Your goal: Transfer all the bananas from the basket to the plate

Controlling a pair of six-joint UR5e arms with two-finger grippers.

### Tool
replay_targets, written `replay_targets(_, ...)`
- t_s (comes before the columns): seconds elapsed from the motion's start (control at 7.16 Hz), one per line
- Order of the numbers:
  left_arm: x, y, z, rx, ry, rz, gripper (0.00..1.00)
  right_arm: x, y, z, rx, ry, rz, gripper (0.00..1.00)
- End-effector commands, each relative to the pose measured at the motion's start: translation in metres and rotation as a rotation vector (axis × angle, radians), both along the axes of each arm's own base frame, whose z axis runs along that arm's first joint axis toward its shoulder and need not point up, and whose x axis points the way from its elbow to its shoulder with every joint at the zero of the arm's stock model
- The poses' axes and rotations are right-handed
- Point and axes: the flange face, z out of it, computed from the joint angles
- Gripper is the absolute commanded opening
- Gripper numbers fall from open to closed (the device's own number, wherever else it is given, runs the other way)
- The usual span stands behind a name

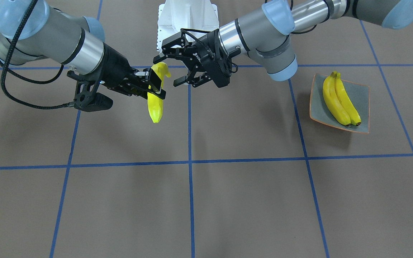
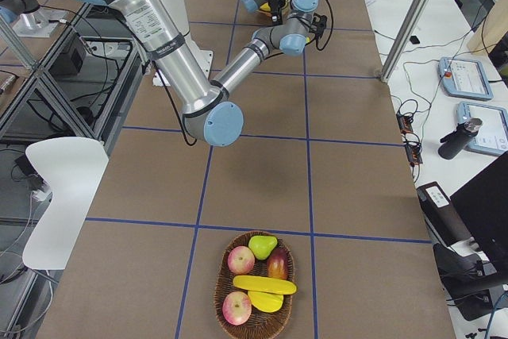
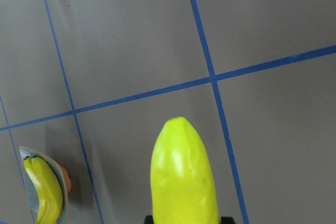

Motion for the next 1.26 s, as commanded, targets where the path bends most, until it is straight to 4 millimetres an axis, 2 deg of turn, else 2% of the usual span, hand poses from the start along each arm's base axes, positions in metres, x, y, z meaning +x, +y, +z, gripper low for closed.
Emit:
replay_targets(0.0,0.0006,0.0,-0.0023,0.002,0.003,0.0,0.87,-0.0008,0.0033,-0.0021,0.009,-0.013,-0.016,0.0)
replay_targets(0.28,0.0006,0.0,-0.0042,0.003,0.004,0.0,0.82,-0.0005,0.0042,-0.0028,0.013,-0.018,-0.021,0.0)
replay_targets(0.7,0.002,0.0026,-0.0058,0.006,0.008,0.005,0.65,0.0001,0.0053,-0.0048,0.027,-0.031,-0.025,0.0)
replay_targets(0.84,0.0018,0.0027,-0.0059,0.007,0.009,0.005,0.4,0.0001,0.0053,-0.0039,0.025,-0.03,-0.025,0.0)
replay_targets(0.98,0.0019,0.0039,-0.0062,0.01,0.014,0.007,0.07,0.0002,0.0054,-0.004,0.027,-0.031,-0.025,0.0)
replay_targets(1.12,0.0034,0.0076,-0.0068,0.017,0.024,0.013,0.0,0.0003,0.0055,-0.0051,0.03,-0.033,-0.026,0.0)
